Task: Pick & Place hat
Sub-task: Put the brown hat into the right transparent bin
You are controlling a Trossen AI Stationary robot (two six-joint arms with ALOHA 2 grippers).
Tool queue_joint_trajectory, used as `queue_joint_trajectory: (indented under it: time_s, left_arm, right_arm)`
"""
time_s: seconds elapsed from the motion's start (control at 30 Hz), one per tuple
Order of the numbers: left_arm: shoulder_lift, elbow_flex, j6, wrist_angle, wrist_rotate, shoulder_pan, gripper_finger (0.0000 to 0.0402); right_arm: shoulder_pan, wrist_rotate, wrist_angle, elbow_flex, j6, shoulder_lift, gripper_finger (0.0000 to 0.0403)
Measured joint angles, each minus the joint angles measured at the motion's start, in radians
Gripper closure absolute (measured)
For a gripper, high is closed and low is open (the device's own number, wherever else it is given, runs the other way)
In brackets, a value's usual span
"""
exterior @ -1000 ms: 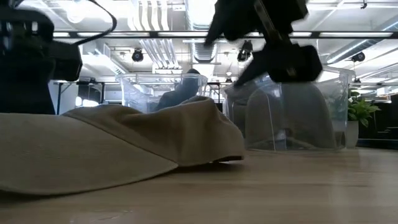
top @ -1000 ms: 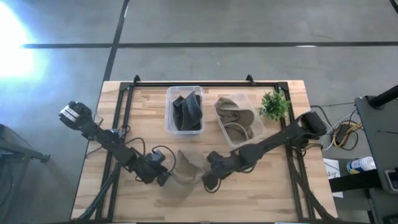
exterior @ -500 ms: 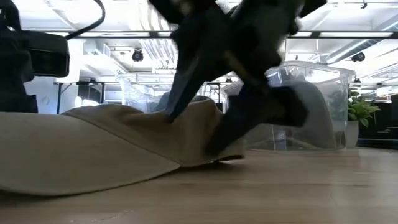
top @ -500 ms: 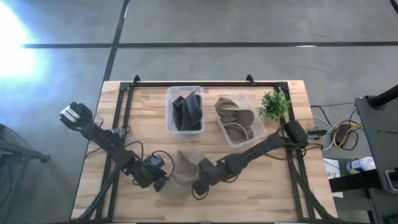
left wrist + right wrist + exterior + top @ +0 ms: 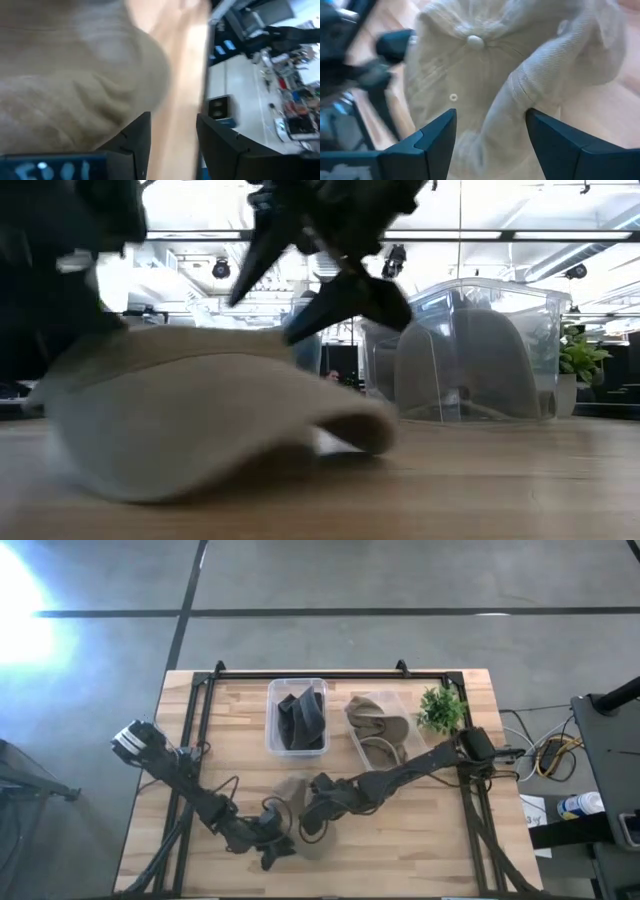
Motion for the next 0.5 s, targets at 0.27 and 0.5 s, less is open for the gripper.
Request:
queue_joint_trajectory:
  time_s: [0.27, 0.5]
  left_arm:
    - [-0.104, 0.135, 0.189, -0.183, 0.016, -0.010, 0.0251]
    - [-0.175, 0.283, 0.393, -0.687, -0.265, -0.003, 0.0251]
  right_arm:
    - [0.068, 0.008, -0.236, -0.008, 0.075, -0.113, 0.0170]
    - [0.199, -0.045, -0.226, -0.041, 0.376, -0.133, 0.0170]
